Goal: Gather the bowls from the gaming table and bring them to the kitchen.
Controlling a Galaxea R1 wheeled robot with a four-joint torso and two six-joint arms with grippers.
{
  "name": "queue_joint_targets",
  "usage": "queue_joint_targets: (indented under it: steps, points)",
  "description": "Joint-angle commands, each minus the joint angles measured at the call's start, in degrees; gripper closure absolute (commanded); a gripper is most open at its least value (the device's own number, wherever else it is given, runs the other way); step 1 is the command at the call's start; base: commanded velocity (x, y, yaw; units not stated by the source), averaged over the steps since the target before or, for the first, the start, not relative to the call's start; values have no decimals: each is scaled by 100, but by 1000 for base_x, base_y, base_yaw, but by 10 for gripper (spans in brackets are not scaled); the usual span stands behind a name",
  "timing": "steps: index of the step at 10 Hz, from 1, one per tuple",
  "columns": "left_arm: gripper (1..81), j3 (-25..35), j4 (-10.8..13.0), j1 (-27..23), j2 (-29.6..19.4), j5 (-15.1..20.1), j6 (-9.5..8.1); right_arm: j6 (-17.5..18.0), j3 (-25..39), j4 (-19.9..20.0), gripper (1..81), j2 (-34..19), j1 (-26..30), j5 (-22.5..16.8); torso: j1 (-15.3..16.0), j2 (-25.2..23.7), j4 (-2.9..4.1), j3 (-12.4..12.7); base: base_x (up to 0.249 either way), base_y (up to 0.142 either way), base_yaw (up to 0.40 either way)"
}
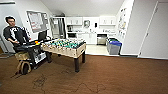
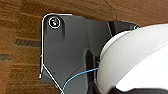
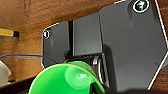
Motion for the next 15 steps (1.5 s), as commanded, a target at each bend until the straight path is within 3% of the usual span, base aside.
queue_joint_targets:
  steps: [1, 10, 15]
  points:
    - [811, 31, 35, -271, -66, 93, -9, -26, 36, -93, 811, -4, 272, -153, 0, 0, 0, 0, 195, 0, 0]
    - [811, 31, 35, -271, -57, 93, -9, -26, 36, -146, 811, 4, 290, -153, 7, 2, 0, 0, 203, 0, 0]
    - [811, 31, 44, -271, -49, 93, -9, -26, 36, -146, 811, 13, 299, -153, 5, 0, 0, 0, 194, -78, 0]
